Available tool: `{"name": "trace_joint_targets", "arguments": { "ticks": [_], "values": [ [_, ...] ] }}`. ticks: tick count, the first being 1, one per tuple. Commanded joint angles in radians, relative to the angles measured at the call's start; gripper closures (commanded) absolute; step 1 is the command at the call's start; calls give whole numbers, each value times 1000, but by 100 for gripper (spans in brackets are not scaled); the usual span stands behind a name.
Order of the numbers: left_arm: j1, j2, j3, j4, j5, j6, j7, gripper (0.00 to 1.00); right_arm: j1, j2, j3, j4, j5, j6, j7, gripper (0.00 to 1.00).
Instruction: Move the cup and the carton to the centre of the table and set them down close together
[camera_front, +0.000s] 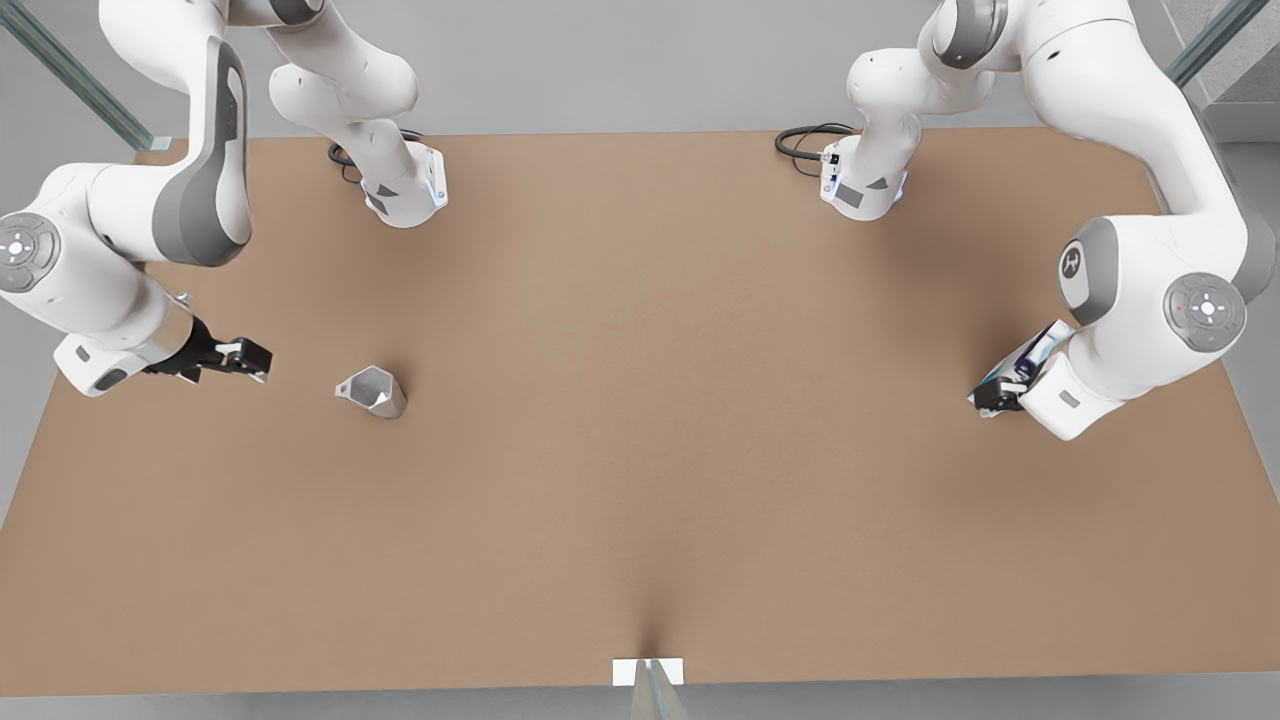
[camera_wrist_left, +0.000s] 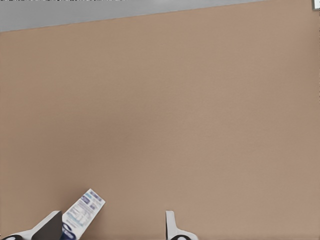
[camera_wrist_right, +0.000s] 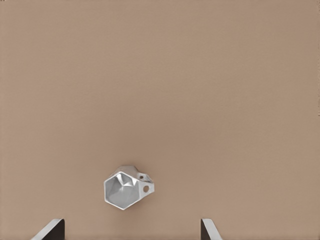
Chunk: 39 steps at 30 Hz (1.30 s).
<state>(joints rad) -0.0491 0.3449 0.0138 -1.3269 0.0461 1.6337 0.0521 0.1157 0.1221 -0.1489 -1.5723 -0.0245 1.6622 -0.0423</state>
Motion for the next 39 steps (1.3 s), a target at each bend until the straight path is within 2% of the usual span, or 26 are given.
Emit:
{"name": "trace_joint_targets", "arguments": {
  "ticks": [1, 5, 10, 14, 16, 18, 25, 29, 39],
  "values": [
    [0, 0, 0, 0, 0, 0, 0, 0, 1, 1, 0, 0, 0, 1, -1, 0],
    [-2, 3, 0, 3, 1, 0, 2, 0, 18, 34, 106, -11, 9, 11, 13, 0],
    [0, 19, 0, 2, 3, -2, -2, 0, 120, 117, 107, -80, 9, 93, 28, 0],
    [0, 43, 0, 2, 3, -2, -2, 0, 124, 172, 106, -146, 11, 153, 68, 0],
    [0, 49, 0, 0, 3, -2, 0, 0, 111, 179, 106, -245, 11, 297, 137, 0],
    [0, 55, 2, 0, 3, -2, -2, 0, 113, 205, 103, -248, 11, 318, 170, 0],
    [-2, 57, 0, 0, 3, -17, -5, 0, 121, 152, 103, -388, 8, 318, 236, 0],
    [0, 72, 0, 0, 3, -15, -3, 0, 119, 125, 103, -520, 6, 467, 234, 0],
    [2, 91, 2, 0, 3, -14, -2, 0, 119, 136, 101, -587, 5, 527, 236, 0]
  ]
}}
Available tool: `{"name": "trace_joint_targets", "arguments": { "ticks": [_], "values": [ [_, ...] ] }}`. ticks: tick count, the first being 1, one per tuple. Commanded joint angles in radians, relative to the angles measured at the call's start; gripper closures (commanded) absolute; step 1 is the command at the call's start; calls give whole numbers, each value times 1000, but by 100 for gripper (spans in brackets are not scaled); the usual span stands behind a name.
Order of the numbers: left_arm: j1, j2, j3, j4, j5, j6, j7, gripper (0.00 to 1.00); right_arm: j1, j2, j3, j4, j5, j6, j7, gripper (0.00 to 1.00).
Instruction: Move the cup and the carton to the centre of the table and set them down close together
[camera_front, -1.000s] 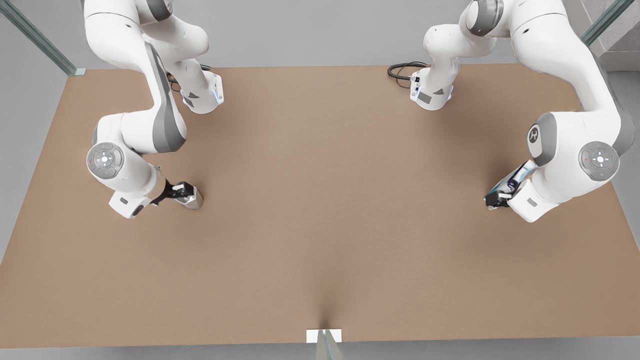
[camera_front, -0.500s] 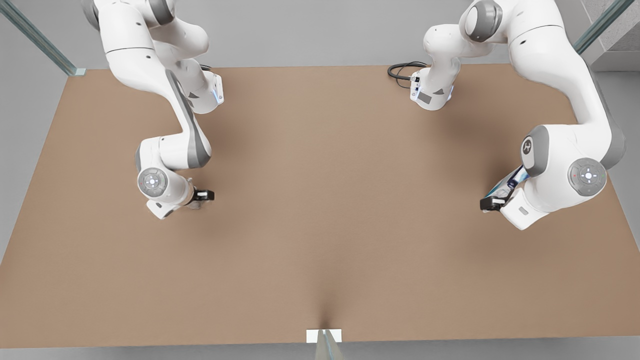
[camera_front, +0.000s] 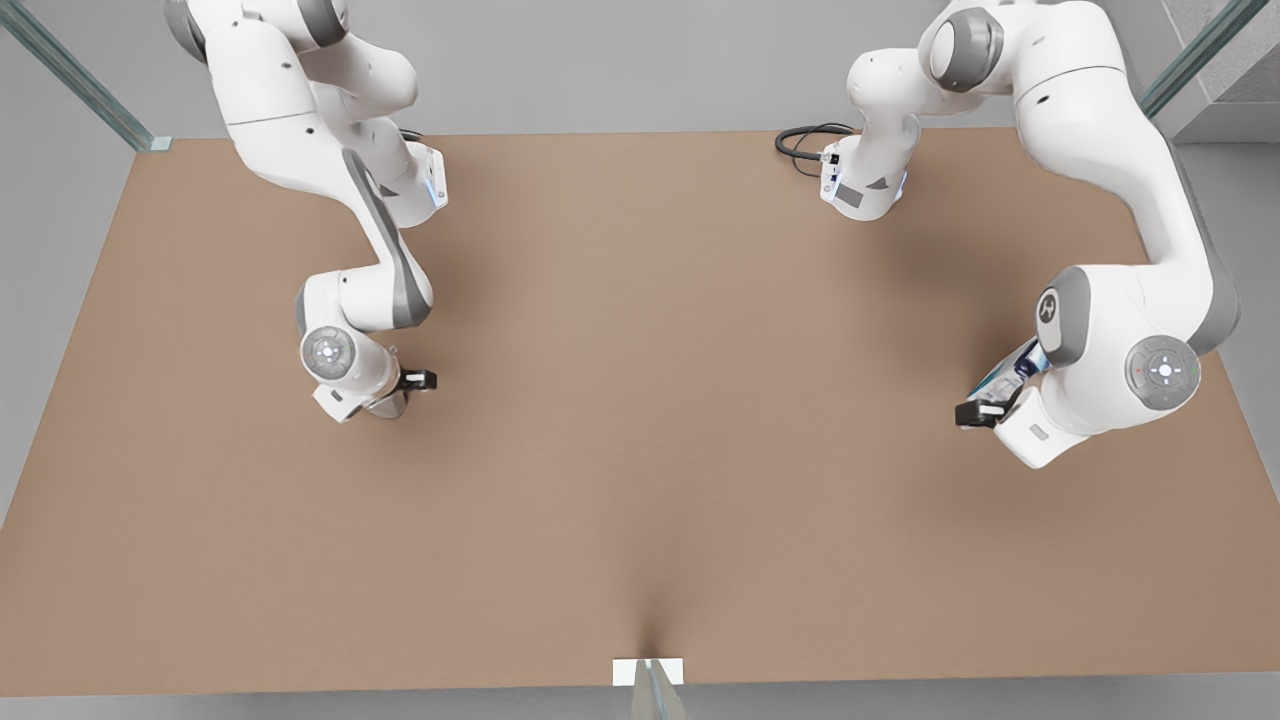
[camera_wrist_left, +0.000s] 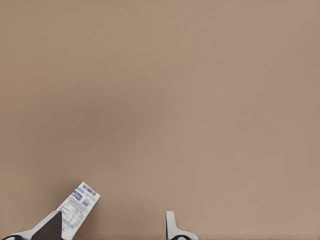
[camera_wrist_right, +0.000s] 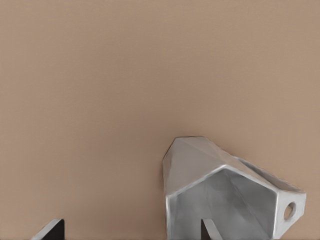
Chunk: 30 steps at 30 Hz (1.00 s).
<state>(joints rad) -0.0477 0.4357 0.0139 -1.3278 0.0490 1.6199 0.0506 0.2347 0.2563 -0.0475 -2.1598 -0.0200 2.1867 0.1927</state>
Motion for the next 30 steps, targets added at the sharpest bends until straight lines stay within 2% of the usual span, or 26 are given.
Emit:
{"name": "trace_joint_targets", "arguments": {
  "ticks": [1, 12, 17, 18, 19, 20, 22, 27, 30],
  "values": [
    [0, 0, 1, -1, 0, 0, 0, 0, 0, 0, 0, -2, 0, 1, 1, 0],
    [-1, -2, 0, -1, 0, -3, 0, 0, 0, 35, -2, -14, -11, 19, 2, 0],
    [-3, -12, 0, -1, -1, -29, 17, 0, -3, 44, -2, -60, -11, 107, 2, 1],
    [-3, -12, 0, -1, 0, -32, 15, 0, -2, 46, -2, -58, -11, 105, 2, 27],
    [-3, -11, 0, -1, 0, -32, 15, 0, -3, 47, -2, -58, -11, 105, 2, 39],
    [-3, -11, 0, -1, 0, -32, 15, 0, -5, 47, -3, -57, -11, 105, 2, 56],
    [-3, -9, 0, -1, 0, -32, 15, 0, -9, 50, -6, -49, -15, 104, 1, 70],
    [-3, -5, 0, -1, 0, -31, 15, 0, -12, 47, -28, -52, -15, 104, 2, 79],
    [-3, -15, 0, -1, 0, -31, 15, 0, -3, 46, -28, -52, -15, 104, 19, 79]
  ]
}}
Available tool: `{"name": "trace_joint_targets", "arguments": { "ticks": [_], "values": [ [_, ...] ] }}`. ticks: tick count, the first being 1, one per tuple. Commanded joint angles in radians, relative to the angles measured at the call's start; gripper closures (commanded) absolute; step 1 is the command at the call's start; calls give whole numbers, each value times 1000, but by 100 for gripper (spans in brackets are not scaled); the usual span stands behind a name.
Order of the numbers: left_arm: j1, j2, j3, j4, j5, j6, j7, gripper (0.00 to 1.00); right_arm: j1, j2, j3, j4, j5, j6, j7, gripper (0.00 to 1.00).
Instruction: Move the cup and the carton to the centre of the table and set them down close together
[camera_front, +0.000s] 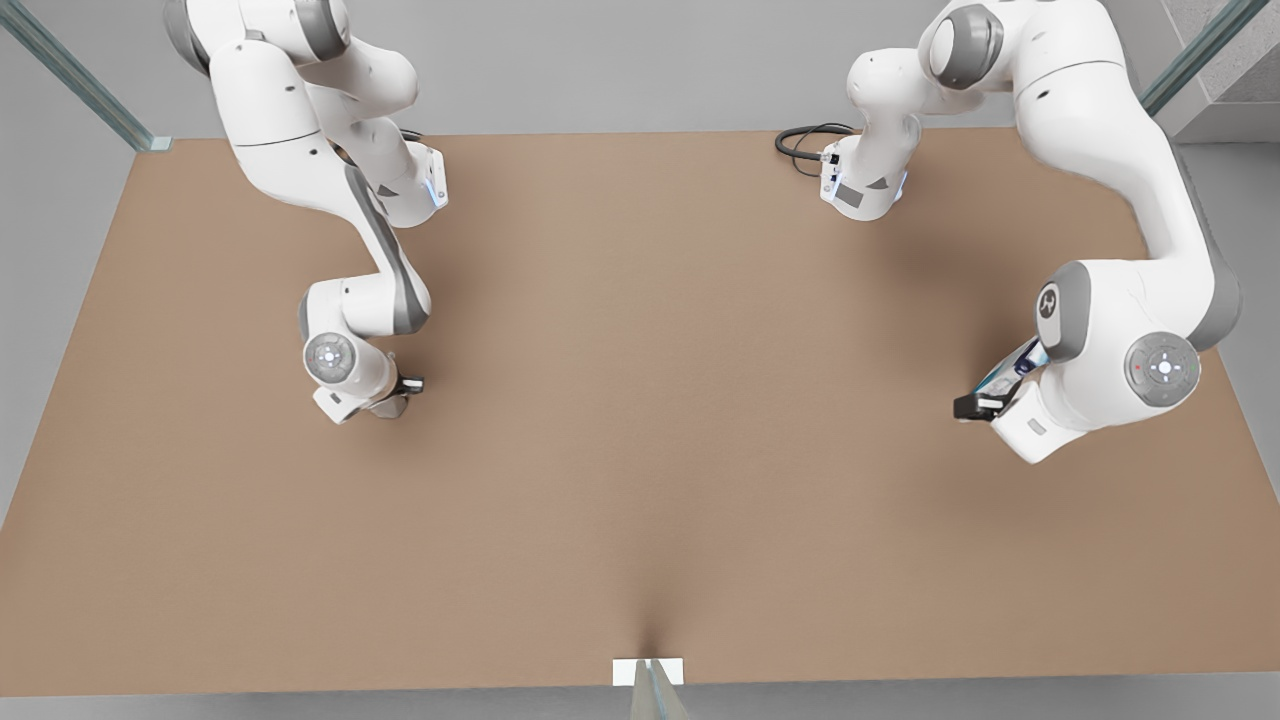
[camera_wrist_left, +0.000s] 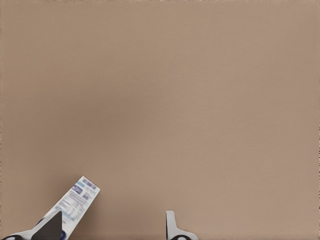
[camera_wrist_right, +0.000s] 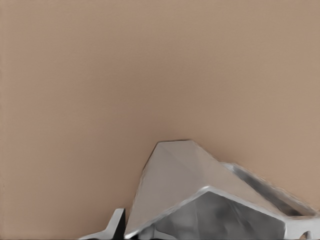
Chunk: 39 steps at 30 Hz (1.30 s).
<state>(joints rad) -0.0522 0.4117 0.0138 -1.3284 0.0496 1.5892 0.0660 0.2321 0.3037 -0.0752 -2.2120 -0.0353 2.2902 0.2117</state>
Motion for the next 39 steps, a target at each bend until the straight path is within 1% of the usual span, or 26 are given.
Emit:
{"name": "trace_joint_targets", "arguments": {
  "ticks": [1, 2, 6, 11, 13, 15, 16, 17, 20, 21, 22, 25, 26, 28, 29, 31, 34, 36, 37, 39],
  "values": [
    [0, -5, -3, 2, 21, 0, 0, 0, 1, -1, 0, 0, 0, 0, 0, 79],
    [0, -7, -12, 2, 55, 2, 0, 0, 1, -1, 0, 0, -1, 0, 0, 79],
    [0, -7, -14, 2, 50, 2, 2, 0, 3, 0, 0, 3, 0, 0, 0, 79],
    [0, -8, -14, 2, 50, 0, 2, 0, 6, -54, 6, 38, -2, -15, -8, 79],
    [0, -8, -14, 2, 50, 0, 2, 0, 46, -57, 9, 57, -2, -17, -8, 79],
    [0, -8, -12, 2, 50, 0, 0, 0, 55, -49, 31, 86, 6, -20, 0, 79],
    [0, -7, -14, 2, 49, 0, 0, 0, 75, -38, 35, 132, 17, -58, 12, 79],
    [0, -8, -14, 2, 49, 0, 0, 0, 78, -35, 41, 138, 20, -61, 25, 79],
    [0, -7, -14, 2, 49, 2, 0, 0, 79, 3, 110, 209, 26, -64, 130, 79],
    [0, -7, -14, 2, 49, 2, 0, 0, 95, 17, 127, 244, 28, -77, 167, 79],
    [0, -7, -14, 2, 50, 2, 0, 0, 125, 48, 129, 307, 28, -123, 222, 79],
    [0, -5, -14, 2, 50, 3, 0, 0, 191, 144, 130, 468, 77, -155, 324, 79],
    [0, -4, -14, 2, 50, 6, 0, 0, 237, 213, 129, 597, 109, -221, 371, 79],
    [0, -4, -14, 2, 50, 6, 0, 0, 285, 304, 127, 733, 137, -227, 431, 79],
    [0, -5, -14, 2, 50, 3, 0, 0, 299, 328, 127, 761, 138, -225, 460, 79],
    [0, -4, -14, 2, 50, 5, 0, 0, 338, 426, 124, 925, 138, -291, 518, 79],
    [0, -5, -14, 2, 47, 3, 0, 0, 360, 515, 123, 1074, 150, -293, 552, 79],
    [0, -2, -14, 2, 47, 5, 2, 0, 383, 601, 120, 1197, 149, -290, 583, 79],
    [0, -1, -14, 2, 47, 6, 2, 0, 389, 609, 118, 1212, 149, -278, 583, 79],
    [0, 2, -14, 2, 47, 8, 47, 0, 423, 687, 115, 1316, 149, -273, 600, 79]
  ]
}}
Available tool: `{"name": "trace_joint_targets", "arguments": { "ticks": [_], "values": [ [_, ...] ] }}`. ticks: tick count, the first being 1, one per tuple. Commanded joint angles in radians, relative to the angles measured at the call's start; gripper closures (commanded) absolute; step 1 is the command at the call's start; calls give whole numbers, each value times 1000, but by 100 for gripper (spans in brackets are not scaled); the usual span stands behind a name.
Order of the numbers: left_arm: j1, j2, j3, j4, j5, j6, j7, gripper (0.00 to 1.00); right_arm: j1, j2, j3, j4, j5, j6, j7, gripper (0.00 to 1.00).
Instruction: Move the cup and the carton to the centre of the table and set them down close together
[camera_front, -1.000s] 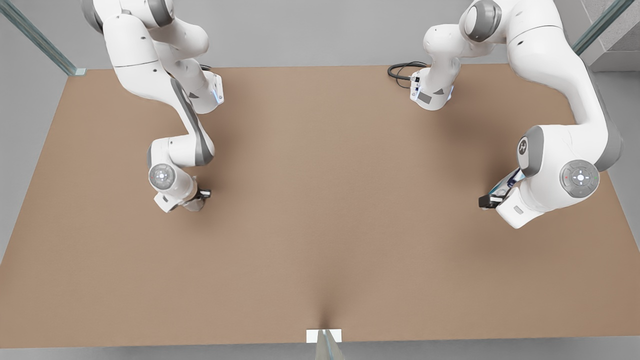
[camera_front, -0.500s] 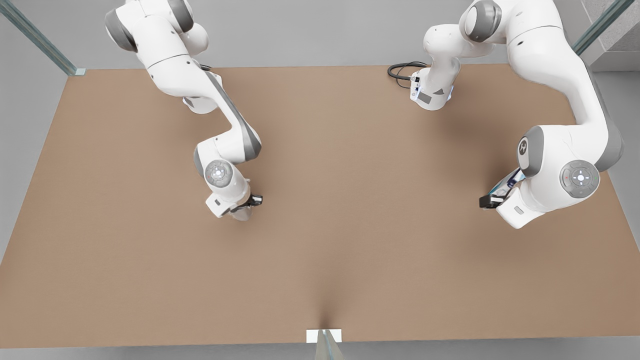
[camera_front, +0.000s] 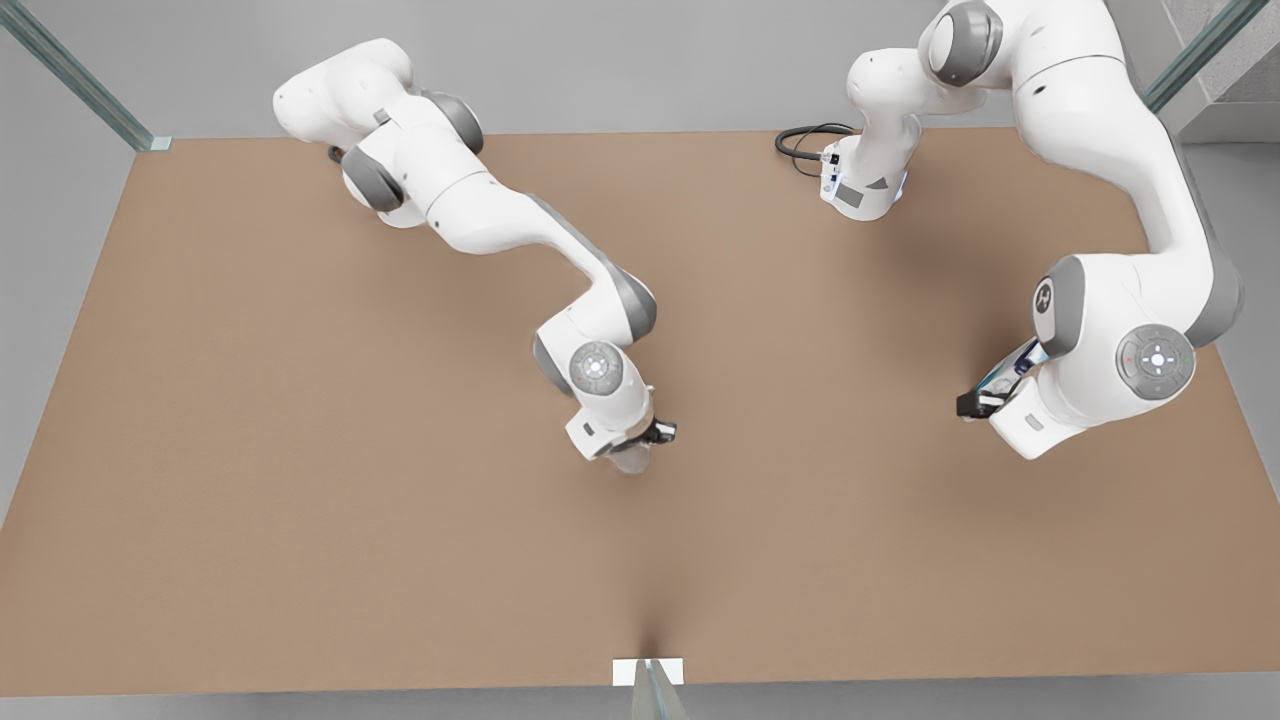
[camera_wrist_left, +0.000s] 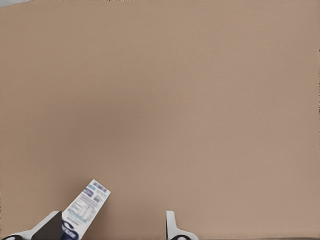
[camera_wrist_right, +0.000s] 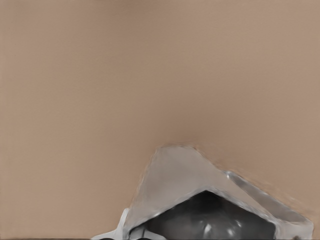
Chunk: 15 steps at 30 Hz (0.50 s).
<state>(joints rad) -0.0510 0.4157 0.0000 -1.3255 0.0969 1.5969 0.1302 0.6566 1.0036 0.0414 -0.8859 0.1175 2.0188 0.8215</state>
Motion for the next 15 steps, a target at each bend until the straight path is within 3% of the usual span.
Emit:
{"name": "trace_joint_targets", "arguments": {
  "ticks": [1, 4, 5, 6, 7, 8, 9, 10, 11, 12, 15],
  "values": [
    [0, 0, 0, -1, 0, 0, 11, 0, 1, 10, 0, 4, -2, 0, 5, 79],
    [-1, -5, 3, -4, 7, 2, 451, 0, 20, 55, -3, 18, -4, 32, 47, 79],
    [-1, -1, 8, -6, 10, 9, 564, 0, 20, 64, -3, 16, -4, 49, 61, 77],
    [-1, -9, 12, -32, 9, 21, 643, 0, 20, 66, -1, 16, -4, 50, 64, 66],
    [0, -14, 15, -66, 9, 44, 661, 0, 20, 67, -5, 18, -4, 81, 93, 69],
    [0, -26, 28, -101, 4, 58, 664, 0, 20, 67, -11, 16, -4, 107, 113, 67],
    [0, -61, 29, -182, 4, 124, 675, 0, 21, 69, -12, 15, -4, 107, 114, 60],
    [0, -109, 43, -287, -3, 215, 675, 0, 21, 69, -12, 16, -4, 109, 116, 46],
    [0, -152, 54, -358, -6, 257, 675, 0, 20, 69, -12, 15, -4, 109, 117, 41],
    [0, -216, 84, -474, -8, 328, 675, 0, 20, 69, -12, 15, -4, 113, 116, 40],
    [0, -256, 190, -518, -8, 301, 799, 0, 20, 75, -9, 12, -2, 175, 142, 39]
  ]
}}
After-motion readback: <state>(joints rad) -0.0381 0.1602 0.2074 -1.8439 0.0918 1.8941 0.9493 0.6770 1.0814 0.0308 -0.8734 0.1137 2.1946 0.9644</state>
